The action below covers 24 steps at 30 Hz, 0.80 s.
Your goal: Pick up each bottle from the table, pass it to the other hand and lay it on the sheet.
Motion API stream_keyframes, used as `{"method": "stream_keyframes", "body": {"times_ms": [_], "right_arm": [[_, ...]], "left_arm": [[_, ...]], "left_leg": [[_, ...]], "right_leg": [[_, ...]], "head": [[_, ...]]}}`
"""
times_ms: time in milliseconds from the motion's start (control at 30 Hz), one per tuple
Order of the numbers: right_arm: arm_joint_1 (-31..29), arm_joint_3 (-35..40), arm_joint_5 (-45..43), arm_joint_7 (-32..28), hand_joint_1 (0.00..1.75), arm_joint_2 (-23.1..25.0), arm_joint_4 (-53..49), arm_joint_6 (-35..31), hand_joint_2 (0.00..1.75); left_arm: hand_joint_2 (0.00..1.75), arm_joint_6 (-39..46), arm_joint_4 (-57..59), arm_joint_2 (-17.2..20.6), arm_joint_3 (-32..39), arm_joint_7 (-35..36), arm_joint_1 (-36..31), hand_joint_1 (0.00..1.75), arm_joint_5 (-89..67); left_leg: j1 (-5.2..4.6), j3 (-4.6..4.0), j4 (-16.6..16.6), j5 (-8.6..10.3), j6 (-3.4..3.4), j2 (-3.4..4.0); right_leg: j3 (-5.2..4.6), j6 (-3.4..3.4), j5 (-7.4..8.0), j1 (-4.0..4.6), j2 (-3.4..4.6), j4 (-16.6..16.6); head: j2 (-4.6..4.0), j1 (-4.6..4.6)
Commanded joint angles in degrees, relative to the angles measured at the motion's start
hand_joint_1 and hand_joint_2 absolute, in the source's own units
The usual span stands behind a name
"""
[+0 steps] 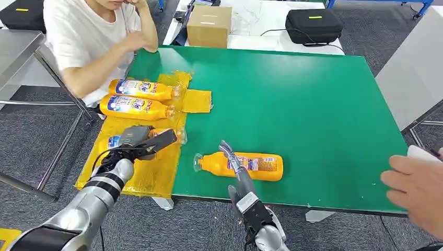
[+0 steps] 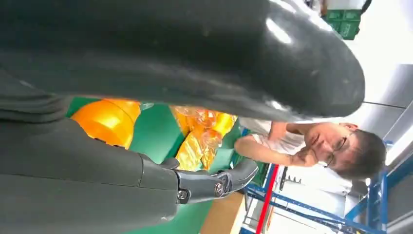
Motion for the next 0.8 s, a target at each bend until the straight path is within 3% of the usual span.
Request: {"method": "stream_keyframes", "body": {"times_ms": [33, 233, 400, 533, 667, 733, 800], "right_arm": [[-2.61, 0.23, -0.18, -0.25, 0.00, -0.28, 5.65, -0.62, 0.00], [-2.74, 0.17, -0.35, -0.32, 0.00, -0.40, 5.93, -0.73, 0.00], [-3.23, 0.53, -1.00, -0.84, 0.00, -0.52, 7.41, -1.27, 0.00], [-2.80, 0.40, -1.24, -1.07, 0.00, -0.67, 7.13, -1.72, 0.00], [-2.23, 0.72, -0.77, -1.25, 0.00, -0.92, 6.44, -2.60, 0.00], [-2.16, 1.47, -0.38, -1.30, 0.00, -1.03, 6.52, -3.24, 0.00], [-2.54, 2.02, -0.37, -1.30, 0.00, -1.05, 6.99, -3.61, 0.00]], "left_arm": [[1.75, -3.14, 6.56, -1.27, 3.80, -1.14, -2.59, 0.00, 4.09], [1.75, -5.09, 5.39, -1.87, 5.28, -4.24, -2.43, 0.00, 7.81], [1.75, -11.09, 1.24, -2.74, 9.00, -11.37, -1.11, 0.00, 19.81], [1.75, -7.14, -3.12, -3.87, 9.22, -13.44, 0.34, 0.00, 23.72], [1.75, 3.32, -14.42, -6.68, 10.49, -21.75, 5.51, 0.00, 30.41], [1.75, 7.90, -27.06, -8.81, 10.92, -27.71, 10.55, 0.00, 39.26], [1.75, 7.84, -36.32, -9.00, 9.72, -28.99, 13.50, 0.00, 45.94]], "left_leg": [[0.07, 0.17, -0.03, -0.03, -0.06, 0.05], [0.04, 0.12, -0.02, -0.01, -0.04, 0.03], [0.08, 0.19, -0.01, -0.03, -0.07, 0.02], [0.06, 0.14, -0.03, -0.01, -0.06, 0.00], [0.11, 0.19, 0.01, -0.06, -0.09, -0.02], [0.03, 0.08, -0.03, -0.02, -0.04, -0.01], [0.05, 0.05, 0.01, -0.06, -0.04, -0.01]], "right_leg": [[0.17, -0.08, 0.00, 0.07, 0.05, -0.08], [0.14, -0.05, -0.01, 0.04, 0.02, -0.04], [0.22, -0.10, -0.03, 0.08, 0.00, -0.05], [0.18, -0.07, -0.01, 0.06, -0.02, -0.07], [0.25, -0.11, -0.06, 0.12, -0.04, -0.07], [0.10, -0.05, -0.03, 0.03, -0.02, -0.05], [0.08, -0.05, -0.06, 0.06, -0.01, -0.05]], "head": [[0.00, 0.00], [0.00, 0.00], [0.00, 0.00], [0.00, 0.00], [0.00, 0.00], [0.00, 0.00], [0.00, 0.00]]}}
